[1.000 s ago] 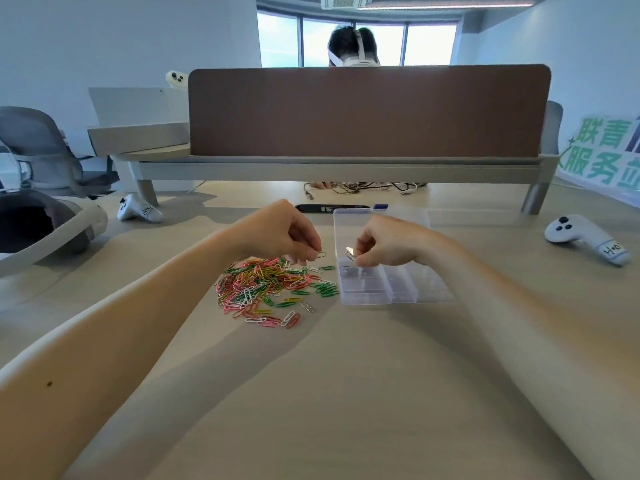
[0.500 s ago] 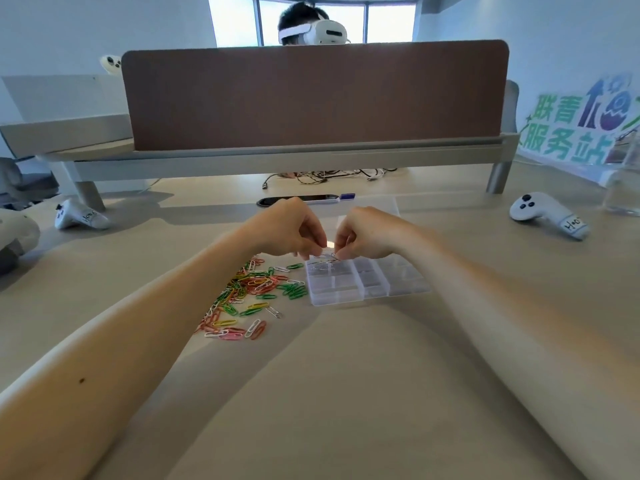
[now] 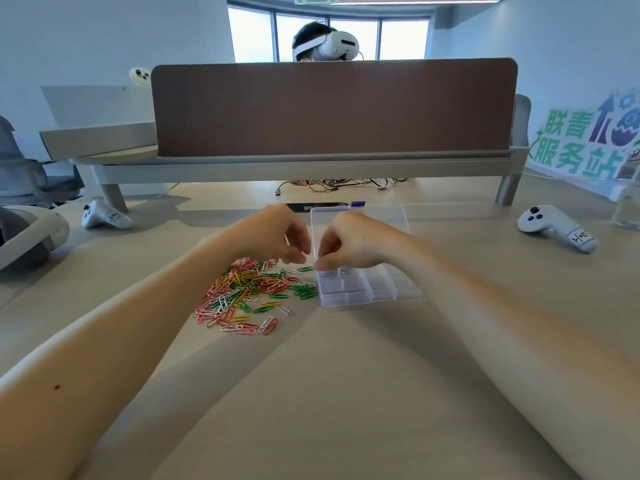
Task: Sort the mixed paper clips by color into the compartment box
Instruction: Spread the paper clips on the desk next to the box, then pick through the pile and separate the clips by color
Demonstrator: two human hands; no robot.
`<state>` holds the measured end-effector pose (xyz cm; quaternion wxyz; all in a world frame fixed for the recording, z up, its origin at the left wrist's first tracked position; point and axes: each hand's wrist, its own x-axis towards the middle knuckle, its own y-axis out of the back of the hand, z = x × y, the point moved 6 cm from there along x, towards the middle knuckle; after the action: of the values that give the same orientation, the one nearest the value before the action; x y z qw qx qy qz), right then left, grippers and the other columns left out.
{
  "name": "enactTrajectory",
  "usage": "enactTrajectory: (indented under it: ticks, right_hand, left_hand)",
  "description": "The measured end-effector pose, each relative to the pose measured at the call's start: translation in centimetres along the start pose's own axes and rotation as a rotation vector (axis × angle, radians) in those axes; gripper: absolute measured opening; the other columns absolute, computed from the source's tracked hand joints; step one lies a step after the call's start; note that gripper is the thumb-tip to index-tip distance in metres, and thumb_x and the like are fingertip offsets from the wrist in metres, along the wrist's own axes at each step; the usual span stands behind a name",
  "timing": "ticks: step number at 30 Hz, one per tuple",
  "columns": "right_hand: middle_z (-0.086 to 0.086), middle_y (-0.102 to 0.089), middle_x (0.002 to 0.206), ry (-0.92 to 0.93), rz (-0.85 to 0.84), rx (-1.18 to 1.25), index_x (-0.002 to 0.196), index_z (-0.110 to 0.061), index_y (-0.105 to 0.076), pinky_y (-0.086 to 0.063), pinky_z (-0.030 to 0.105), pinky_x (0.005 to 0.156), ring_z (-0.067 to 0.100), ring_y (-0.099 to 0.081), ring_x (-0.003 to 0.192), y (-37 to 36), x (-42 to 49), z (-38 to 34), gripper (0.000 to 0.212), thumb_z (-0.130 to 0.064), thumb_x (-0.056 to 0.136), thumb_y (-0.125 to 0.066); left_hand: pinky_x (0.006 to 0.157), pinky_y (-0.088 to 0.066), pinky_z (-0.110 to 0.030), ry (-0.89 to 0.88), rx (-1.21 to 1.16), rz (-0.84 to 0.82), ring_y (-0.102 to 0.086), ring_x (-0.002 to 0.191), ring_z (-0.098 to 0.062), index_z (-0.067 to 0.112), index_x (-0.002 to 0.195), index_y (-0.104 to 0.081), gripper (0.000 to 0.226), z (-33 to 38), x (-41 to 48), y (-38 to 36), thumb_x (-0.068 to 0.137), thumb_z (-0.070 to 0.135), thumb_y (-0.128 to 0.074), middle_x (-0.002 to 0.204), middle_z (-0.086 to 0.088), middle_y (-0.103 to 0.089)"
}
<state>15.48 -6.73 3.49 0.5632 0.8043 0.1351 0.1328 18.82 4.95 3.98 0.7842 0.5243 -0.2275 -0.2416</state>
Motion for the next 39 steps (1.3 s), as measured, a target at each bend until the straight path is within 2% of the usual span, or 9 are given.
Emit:
enactTrajectory:
  ticks: [6,9,14,20,23,27,30,34,39]
  right_hand:
    - [-0.008,-0.069,0.076,0.116,-0.173,-0.128,0.077,-0.023,-0.072,-0.045,0.022,0.059,0.008,-0.063,0.073,-3.6,-0.5,-5.3,0.019,-0.042,0.079,-0.076]
    - [-0.003,-0.072,0.079,0.124,-0.164,-0.176,0.082,-0.018,-0.077,-0.051,0.026,0.062,0.011,-0.065,0.074,-4.4,-0.4,-5.9,0.015,-0.033,0.081,-0.075]
    - [-0.003,-0.068,0.082,0.152,-0.179,-0.208,0.08,-0.019,-0.071,-0.043,0.023,0.057,0.01,-0.058,0.074,-5.0,-0.5,-6.6,0.009,-0.024,0.087,-0.068]
    - [-0.012,-0.062,0.073,0.052,0.06,-0.04,0.082,-0.014,-0.072,-0.041,0.019,0.058,0.002,-0.058,0.069,0.9,-0.2,-2.9,0.009,-0.02,0.089,-0.069]
    - [-0.005,-0.067,0.078,-0.05,0.031,-0.103,0.081,-0.015,-0.072,-0.042,0.02,0.058,0.01,-0.062,0.073,0.8,-0.2,0.5,0.007,-0.018,0.087,-0.07]
    - [0.0,-0.071,0.091,-0.093,-0.011,-0.116,0.089,-0.015,-0.074,-0.052,0.028,0.072,0.014,-0.064,0.083,0.0,0.3,2.1,0.006,-0.016,0.088,-0.069]
    - [-0.004,-0.072,0.095,-0.077,-0.048,-0.119,0.096,-0.017,-0.076,-0.054,0.03,0.078,0.012,-0.064,0.087,-0.1,0.4,1.8,0.012,-0.018,0.088,-0.067]
    - [-0.005,-0.072,0.097,-0.02,-0.027,-0.094,0.102,-0.016,-0.076,-0.052,0.028,0.077,0.011,-0.064,0.088,-0.3,0.5,0.7,0.017,-0.02,0.089,-0.066]
    - [-0.005,-0.071,0.104,0.109,-0.065,-0.045,0.109,-0.017,-0.073,-0.046,0.022,0.075,0.009,-0.063,0.09,-1.7,1.3,-3.2,0.022,-0.026,0.089,-0.068]
  left_hand:
    - [0.067,-0.047,-0.015,0.102,0.06,-0.046,-0.063,0.068,0.003,0.026,0.081,-0.073,0.01,-3.2,-3.9,0.8,0.075,0.023,-0.08,0.075,0.015,-0.069]
    - [0.066,-0.044,-0.012,0.136,0.055,-0.034,-0.062,0.069,0.005,0.02,0.087,-0.075,0.011,-4.1,-5.4,1.3,0.077,0.023,-0.078,0.08,0.012,-0.071]
    - [0.068,-0.046,-0.014,0.157,0.033,0.022,-0.062,0.073,0.002,0.019,0.085,-0.075,0.009,-4.7,-6.5,1.3,0.078,0.023,-0.078,0.08,0.011,-0.071]
    - [0.058,-0.041,-0.001,0.157,0.012,0.11,-0.058,0.07,0.005,0.018,0.09,-0.074,0.009,-4.3,-6.4,1.0,0.082,0.021,-0.074,0.086,0.009,-0.069]
    - [0.055,-0.041,-0.005,0.184,0.028,0.114,-0.057,0.072,0.004,0.019,0.093,-0.074,0.012,-4.7,-6.3,0.8,0.083,0.024,-0.073,0.093,0.009,-0.069]
    - [0.063,-0.041,-0.016,0.227,0.064,0.148,-0.06,0.081,-0.004,0.021,0.097,-0.073,0.016,-6.0,-6.4,1.6,0.082,0.027,-0.073,0.102,0.007,-0.067]
    - [0.073,-0.047,-0.025,0.28,0.066,0.157,-0.063,0.086,-0.009,0.024,0.101,-0.071,0.02,-7.5,-6.9,2.2,0.082,0.029,-0.072,0.11,0.005,-0.067]
    - [0.091,-0.049,-0.035,0.329,0.07,0.048,-0.064,0.096,-0.014,0.023,0.119,-0.064,0.035,-8.6,-7.5,1.6,0.085,0.03,-0.068,0.126,0.002,-0.061]
    - [0.091,-0.051,-0.032,0.309,0.069,-0.036,-0.063,0.092,-0.011,0.022,0.123,-0.063,0.042,-8.2,-7.6,0.9,0.082,0.023,-0.073,0.118,0.003,-0.066]
